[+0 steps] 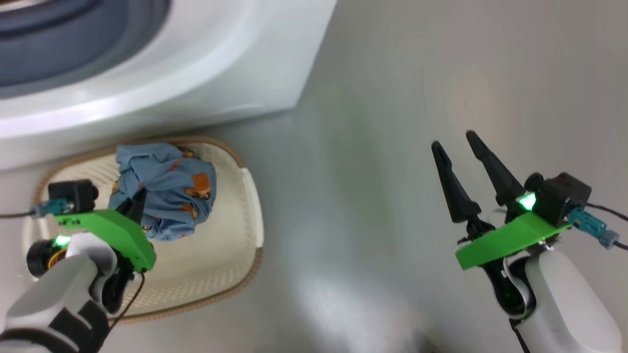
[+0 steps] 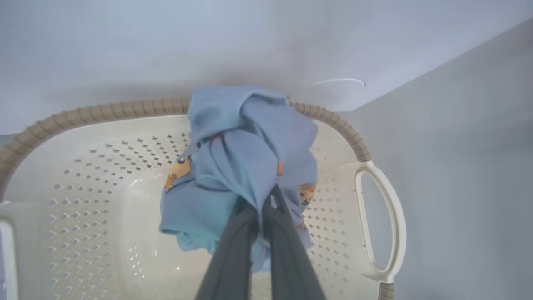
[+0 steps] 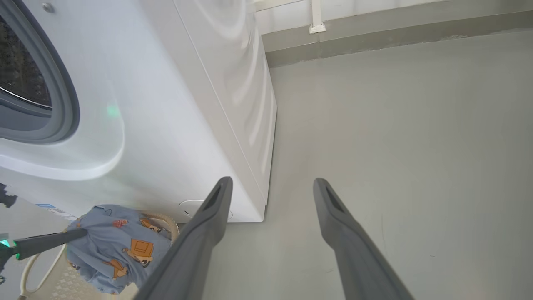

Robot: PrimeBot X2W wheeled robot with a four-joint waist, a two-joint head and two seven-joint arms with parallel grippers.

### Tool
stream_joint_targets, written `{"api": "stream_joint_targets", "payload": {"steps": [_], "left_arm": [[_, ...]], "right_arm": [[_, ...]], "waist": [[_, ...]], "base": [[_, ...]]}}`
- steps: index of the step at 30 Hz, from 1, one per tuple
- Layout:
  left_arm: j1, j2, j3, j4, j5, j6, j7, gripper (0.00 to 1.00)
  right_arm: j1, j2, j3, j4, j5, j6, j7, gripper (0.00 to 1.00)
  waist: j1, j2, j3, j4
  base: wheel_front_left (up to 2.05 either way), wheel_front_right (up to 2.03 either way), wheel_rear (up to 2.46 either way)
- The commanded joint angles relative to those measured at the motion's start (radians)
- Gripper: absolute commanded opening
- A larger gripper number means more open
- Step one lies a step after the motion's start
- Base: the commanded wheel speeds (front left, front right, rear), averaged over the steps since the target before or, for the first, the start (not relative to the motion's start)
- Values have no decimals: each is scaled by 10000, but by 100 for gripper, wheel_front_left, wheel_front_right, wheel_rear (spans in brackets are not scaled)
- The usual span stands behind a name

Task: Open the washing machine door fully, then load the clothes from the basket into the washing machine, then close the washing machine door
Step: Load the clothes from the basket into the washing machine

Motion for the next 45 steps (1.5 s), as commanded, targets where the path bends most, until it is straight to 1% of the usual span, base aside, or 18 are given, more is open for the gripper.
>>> {"api": "stream_joint_targets", "payload": {"steps": [1,5,6,16,23,29,33,38,45], "left_arm": [[501,400,790,-252,441,-25,-132,0],[1273,368,2136,-727,1426,-25,-133,0],[1273,368,2136,-727,1426,-25,-133,0],[3299,214,5600,-2450,4140,-25,-134,0],[4913,-73,7706,-4175,5885,-25,-135,0],[6398,-518,9256,-5898,7096,-25,-135,0],[7403,-861,9946,-6945,7701,-25,-135,0],[8392,-1256,10497,-7985,8206,-25,-135,0],[8933,-1555,10806,-8697,8486,-25,-135,0]], "right_arm": [[518,-156,131,-93,132,16,-120,100],[846,-355,149,57,207,16,-120,100],[846,-355,149,57,207,16,-120,100],[1659,-773,79,297,418,16,-120,100],[2284,-999,-104,327,520,16,-120,100],[2849,-1112,-398,264,569,16,-120,100],[3130,-1152,-561,210,578,16,-120,100],[3373,-1208,-747,130,587,16,-120,100],[3482,-1215,-888,17,552,16,-120,100]], "waist": [[-1,0,-1195,738],[-1,0,-1943,1043],[-1,0,-1943,1043],[-1,0,-3513,1556],[-1,0,-4337,1688],[-1,0,-4808,1779],[-1,0,-5014,1805],[-1,0,-5122,1870],[-1,0,-5061,1935]], "base": [[0,0,0],[0,0,0],[0,0,0],[0,0,0],[0,0,0],[0,0,0],[0,0,0],[0,0,0],[0,0,0]]}}
